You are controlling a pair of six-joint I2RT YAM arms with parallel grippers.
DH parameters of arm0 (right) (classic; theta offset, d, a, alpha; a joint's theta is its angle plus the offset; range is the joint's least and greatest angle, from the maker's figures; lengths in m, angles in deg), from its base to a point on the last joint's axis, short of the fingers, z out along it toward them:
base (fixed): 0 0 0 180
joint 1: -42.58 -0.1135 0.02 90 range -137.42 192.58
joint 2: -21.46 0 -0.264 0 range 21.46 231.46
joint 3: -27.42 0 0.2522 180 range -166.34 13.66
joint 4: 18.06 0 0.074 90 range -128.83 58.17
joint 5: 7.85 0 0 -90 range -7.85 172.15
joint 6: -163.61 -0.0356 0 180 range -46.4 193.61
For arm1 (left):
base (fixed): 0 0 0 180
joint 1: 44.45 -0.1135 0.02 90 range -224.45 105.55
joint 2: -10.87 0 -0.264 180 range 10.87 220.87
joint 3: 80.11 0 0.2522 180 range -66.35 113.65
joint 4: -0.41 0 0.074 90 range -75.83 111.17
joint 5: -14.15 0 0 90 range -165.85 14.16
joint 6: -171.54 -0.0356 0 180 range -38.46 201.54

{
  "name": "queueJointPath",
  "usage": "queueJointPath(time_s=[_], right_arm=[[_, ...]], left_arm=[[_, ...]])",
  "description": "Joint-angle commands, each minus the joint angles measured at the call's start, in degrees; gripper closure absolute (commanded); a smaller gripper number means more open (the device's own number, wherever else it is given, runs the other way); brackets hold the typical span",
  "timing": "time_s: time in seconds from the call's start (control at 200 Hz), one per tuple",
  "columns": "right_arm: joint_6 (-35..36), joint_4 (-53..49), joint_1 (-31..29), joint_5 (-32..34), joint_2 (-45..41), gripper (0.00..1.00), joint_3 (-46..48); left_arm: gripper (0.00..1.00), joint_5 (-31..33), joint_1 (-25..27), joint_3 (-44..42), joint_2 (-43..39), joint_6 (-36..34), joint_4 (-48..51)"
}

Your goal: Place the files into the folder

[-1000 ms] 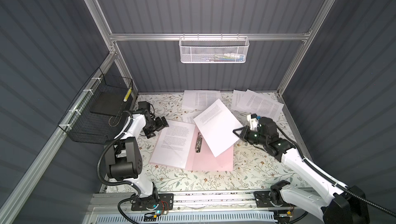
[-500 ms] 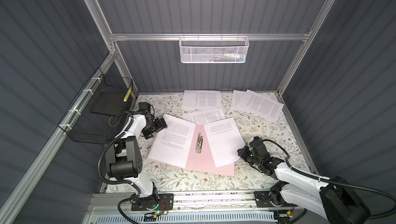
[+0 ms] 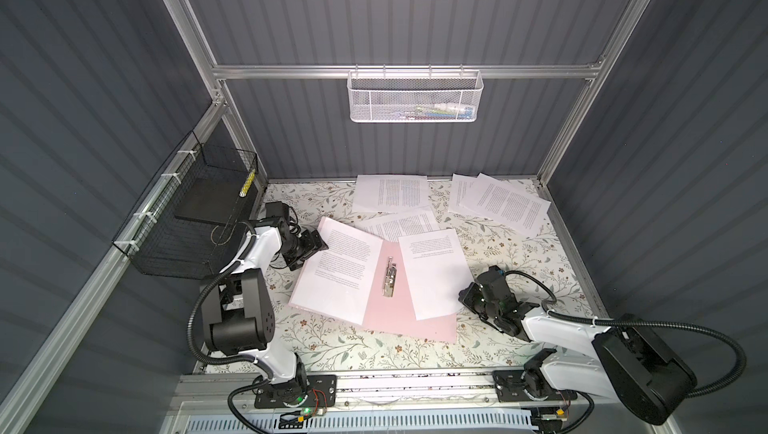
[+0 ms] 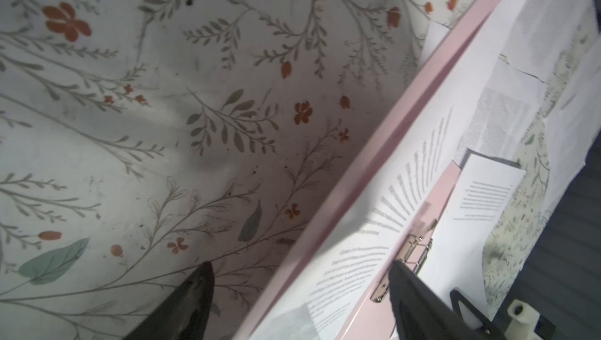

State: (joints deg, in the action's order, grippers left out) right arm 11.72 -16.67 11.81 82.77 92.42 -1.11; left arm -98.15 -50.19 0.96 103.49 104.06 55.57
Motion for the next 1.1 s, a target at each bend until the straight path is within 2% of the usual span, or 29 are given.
queueJointPath(time_s=[0.0,0.045,0.185,0.245,0.325,0.44,0.58,0.685,0.85,0.976,1.096], right_arm=[[0.5,-2.3,-0.1,1.5,-0.9,1.0,-1.6],[0.7,-3.1,-0.1,1.3,-1.6,1.0,-2.1],[1.4,-6.4,-0.2,1.1,-3.3,1.0,-3.7],[1.4,-7.9,-0.2,1.4,-4.0,1.0,-4.2],[1.6,-8.7,-0.2,1.3,-4.5,1.0,-4.8],[1.5,-9.9,-0.1,1.0,-4.9,1.0,-5.6],[-0.8,-10.7,0.1,-0.2,-6.4,1.0,-5.9],[-2.6,-15.8,0.1,0.4,-13.2,1.0,-7.7],[-4.7,-20.1,0.3,2.4,-22.0,1.0,-10.3],[-7.6,-18.3,0.3,-0.8,-20.0,1.0,-11.6],[-12.7,-10.4,0.0,-3.7,-16.3,1.0,-10.3]], left_arm=[[0.29,-8.4,-0.3,-1.3,-2.5,1.1,-0.3],[0.36,-9.9,-0.3,-1.9,-3.2,1.6,-0.7],[0.73,-14.8,-0.3,-3.8,-3.7,2.7,-0.5],[0.78,-16.6,-0.3,-5.2,-4.6,3.6,-0.9],[0.9,-18.2,-0.3,-6.6,-6.2,4.6,-1.1],[1.0,-18.7,-0.3,-8.1,-8.9,6.3,-1.4],[1.0,-16.5,-0.3,-9.9,-11.9,7.5,-2.0],[1.0,-14.3,-0.3,-10.1,-12.7,6.4,-0.9],[1.0,-15.5,-0.2,-11.6,-13.0,7.0,-2.7],[1.0,-16.7,-0.2,-12.4,-13.0,7.4,-3.5],[1.0,-16.8,-0.2,-12.4,-13.1,7.3,-3.4]])
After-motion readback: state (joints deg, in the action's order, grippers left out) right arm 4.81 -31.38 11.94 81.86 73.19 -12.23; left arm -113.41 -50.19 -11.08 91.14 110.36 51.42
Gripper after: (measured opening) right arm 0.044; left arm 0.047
